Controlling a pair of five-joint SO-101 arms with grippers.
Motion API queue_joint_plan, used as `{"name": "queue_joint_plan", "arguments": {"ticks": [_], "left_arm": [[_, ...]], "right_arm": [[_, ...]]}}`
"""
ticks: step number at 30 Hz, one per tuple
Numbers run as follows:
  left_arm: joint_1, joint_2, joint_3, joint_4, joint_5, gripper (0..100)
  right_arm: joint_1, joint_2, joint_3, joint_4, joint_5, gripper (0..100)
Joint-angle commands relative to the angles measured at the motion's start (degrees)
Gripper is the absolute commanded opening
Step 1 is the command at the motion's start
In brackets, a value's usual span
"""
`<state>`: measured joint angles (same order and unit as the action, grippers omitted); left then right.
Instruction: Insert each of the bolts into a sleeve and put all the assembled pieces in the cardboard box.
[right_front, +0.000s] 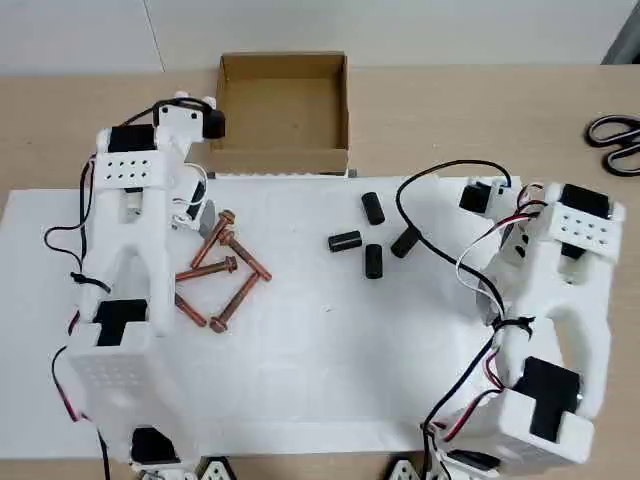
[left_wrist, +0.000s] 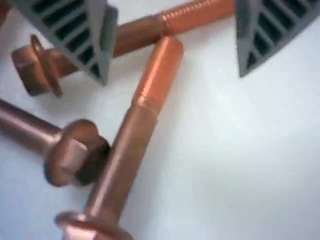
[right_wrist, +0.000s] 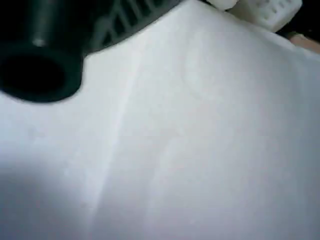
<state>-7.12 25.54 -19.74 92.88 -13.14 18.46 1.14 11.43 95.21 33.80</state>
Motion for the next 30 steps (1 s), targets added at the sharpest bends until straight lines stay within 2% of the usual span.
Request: {"name": "queue_joint_plan", "arguments": {"ticks": [1,7,18,30], "left_arm": [[0.97,0.35,-2.33,-2.64,-1.05,17],[2.11,9.05,-9.63,-2.46,-1.05,17],[2.29,24.00,-35.74,7.56,-1.05,16],[4.84,28.31,-36.00,7.56,-0.62,16]], "right_arm": [[0.48,-2.07,0.00,-0.13,-0.53,0.7],[0.40,-2.15,1.41,-0.22,-0.53,0.7],[0.48,-2.24,2.73,-0.22,-0.53,0.8],[0.48,-2.24,2.73,-0.22,-0.53,0.8]]}}
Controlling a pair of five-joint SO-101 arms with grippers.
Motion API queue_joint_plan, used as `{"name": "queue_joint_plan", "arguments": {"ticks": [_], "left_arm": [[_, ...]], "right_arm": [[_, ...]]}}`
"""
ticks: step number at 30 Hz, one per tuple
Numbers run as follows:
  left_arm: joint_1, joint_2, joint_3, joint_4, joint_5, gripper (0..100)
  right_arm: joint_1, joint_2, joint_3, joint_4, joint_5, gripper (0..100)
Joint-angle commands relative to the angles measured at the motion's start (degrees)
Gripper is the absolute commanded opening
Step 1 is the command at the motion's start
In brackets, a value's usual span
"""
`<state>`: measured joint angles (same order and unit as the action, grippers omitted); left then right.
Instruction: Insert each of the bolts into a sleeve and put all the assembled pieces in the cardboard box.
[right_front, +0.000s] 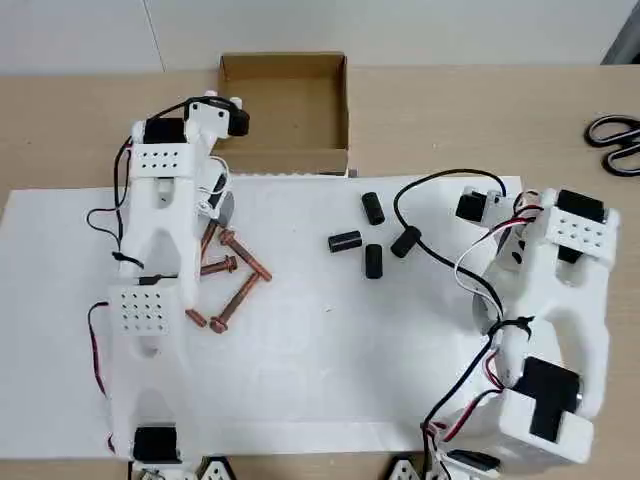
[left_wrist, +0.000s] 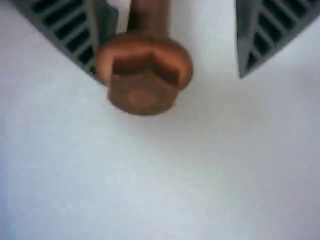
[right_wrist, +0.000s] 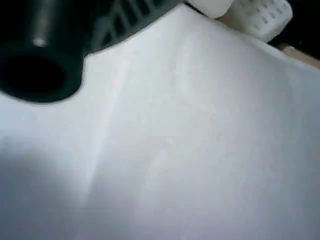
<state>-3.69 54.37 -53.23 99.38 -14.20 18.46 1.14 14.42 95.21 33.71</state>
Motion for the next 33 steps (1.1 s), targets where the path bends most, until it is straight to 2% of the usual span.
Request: {"name": "queue_joint_plan", "arguments": {"ticks": [1,9,15,22,29,33], "left_arm": [[1.58,-0.53,-2.51,1.05,0.44,16],[2.02,2.81,-2.68,0.88,0.35,16],[2.02,4.92,-2.68,0.88,0.35,7],[2.73,5.63,-1.80,0.97,0.35,0],[3.87,5.01,-2.07,1.05,0.44,0],[4.66,-1.41,-1.10,1.14,2.73,0]], "right_arm": [[0.48,-2.24,-0.26,-0.22,-0.44,0.8],[0.48,-2.24,-0.18,-0.92,-0.35,0.8],[0.48,-2.24,0.00,-1.01,-0.09,0.8],[0.40,-2.24,0.00,-1.10,-0.09,0.8],[0.40,-2.33,-0.18,-1.10,0.00,0.8],[-0.40,-4.62,-0.35,0.31,-0.18,0.8]]}}
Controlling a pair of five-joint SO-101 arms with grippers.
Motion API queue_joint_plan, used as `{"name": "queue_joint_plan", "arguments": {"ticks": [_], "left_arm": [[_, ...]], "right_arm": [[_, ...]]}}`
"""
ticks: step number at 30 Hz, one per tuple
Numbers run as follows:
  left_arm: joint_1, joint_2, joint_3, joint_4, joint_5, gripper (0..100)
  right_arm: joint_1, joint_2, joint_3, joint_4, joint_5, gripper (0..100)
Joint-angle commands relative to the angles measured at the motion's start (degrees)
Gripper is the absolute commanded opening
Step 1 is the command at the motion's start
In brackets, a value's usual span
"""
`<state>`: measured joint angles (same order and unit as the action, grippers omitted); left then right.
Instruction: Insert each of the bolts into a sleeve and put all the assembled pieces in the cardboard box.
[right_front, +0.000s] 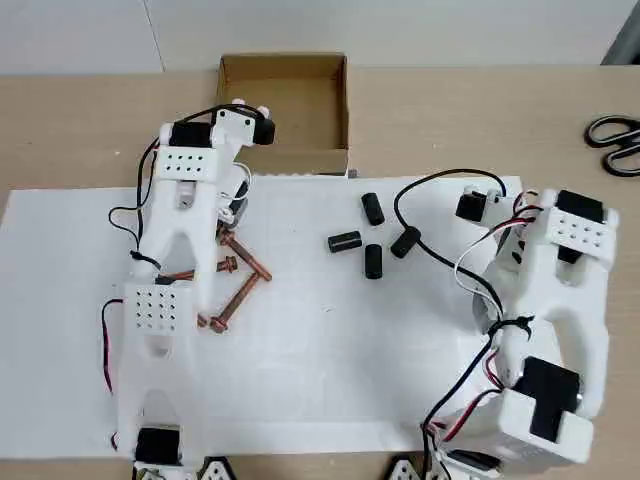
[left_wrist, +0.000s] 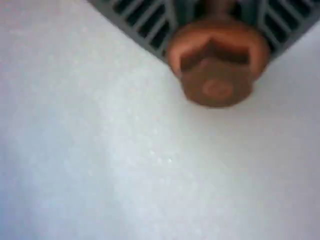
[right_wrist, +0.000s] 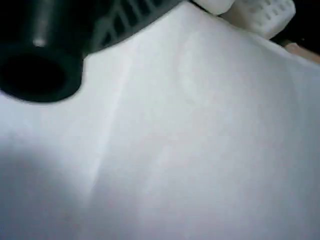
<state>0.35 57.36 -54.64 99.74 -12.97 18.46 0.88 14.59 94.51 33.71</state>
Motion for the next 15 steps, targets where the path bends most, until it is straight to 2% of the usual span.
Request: {"name": "queue_joint_plan", "arguments": {"ticks": [1,4,9,13,15], "left_arm": [[1.23,-6.95,0.92,0.79,2.37,0],[3.25,-15.91,2.68,0.79,5.98,0],[8.44,-31.65,9.36,0.62,7.38,0],[9.67,-40.09,16.92,0.62,16.09,0],[9.58,-43.52,20.70,0.70,16.62,0]], "right_arm": [[-0.75,-6.37,-0.53,2.33,-0.09,0.8],[-2.95,-14.29,-0.44,3.91,-0.44,0.6],[-6.99,-26.86,-0.18,4.09,-0.44,0.4],[-8.75,-32.04,-0.18,4.09,-0.53,0.4],[-9.10,-33.54,-0.18,3.91,-1.23,0.4]]}}
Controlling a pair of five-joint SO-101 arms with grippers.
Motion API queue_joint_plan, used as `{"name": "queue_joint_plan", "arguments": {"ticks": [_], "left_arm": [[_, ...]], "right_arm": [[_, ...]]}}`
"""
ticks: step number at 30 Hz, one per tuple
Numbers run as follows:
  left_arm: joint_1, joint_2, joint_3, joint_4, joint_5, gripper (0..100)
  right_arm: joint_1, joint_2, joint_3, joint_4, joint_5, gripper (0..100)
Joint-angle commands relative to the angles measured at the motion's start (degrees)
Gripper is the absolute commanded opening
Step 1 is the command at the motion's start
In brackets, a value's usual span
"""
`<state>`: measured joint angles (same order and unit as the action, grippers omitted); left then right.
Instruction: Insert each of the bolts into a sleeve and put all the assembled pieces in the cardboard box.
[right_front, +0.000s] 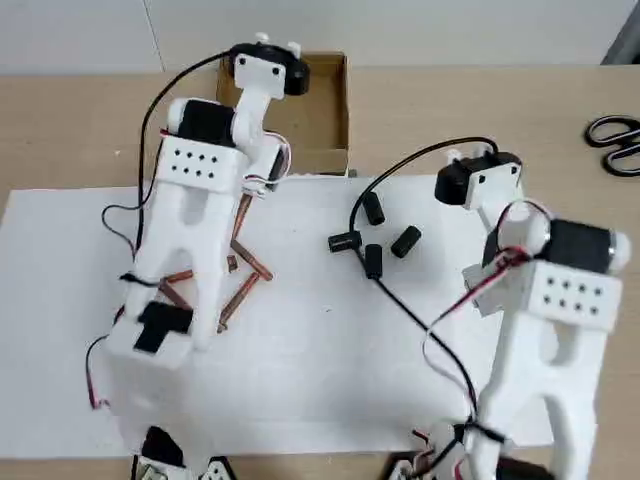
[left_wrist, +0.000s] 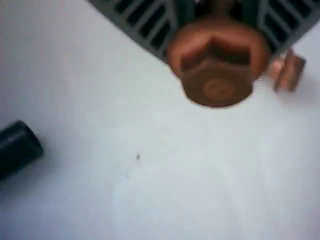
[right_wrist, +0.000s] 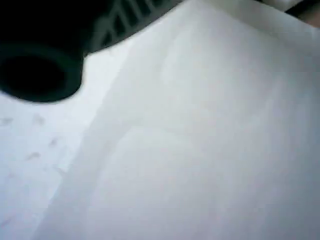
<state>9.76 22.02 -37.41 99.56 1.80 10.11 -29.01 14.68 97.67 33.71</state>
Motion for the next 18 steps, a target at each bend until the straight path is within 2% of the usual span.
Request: {"name": "queue_joint_plan", "arguments": {"ticks": [1,9,13,18], "left_arm": [[0.18,-9.93,5.23,0.88,1.76,0],[3.25,-29.45,12.62,-0.09,9.85,0],[3.60,-38.15,18.86,-3.08,12.92,0],[3.34,-47.21,32.04,-9.93,17.49,0]], "right_arm": [[-0.84,-4.18,-0.26,0.66,-1.93,0.4],[-6.37,-14.29,0.53,-1.71,-10.90,0.4],[-9.54,-22.02,7.82,-11.74,-15.38,0.4],[-13.67,-33.71,22.33,-24.22,-16.00,0.3]]}}
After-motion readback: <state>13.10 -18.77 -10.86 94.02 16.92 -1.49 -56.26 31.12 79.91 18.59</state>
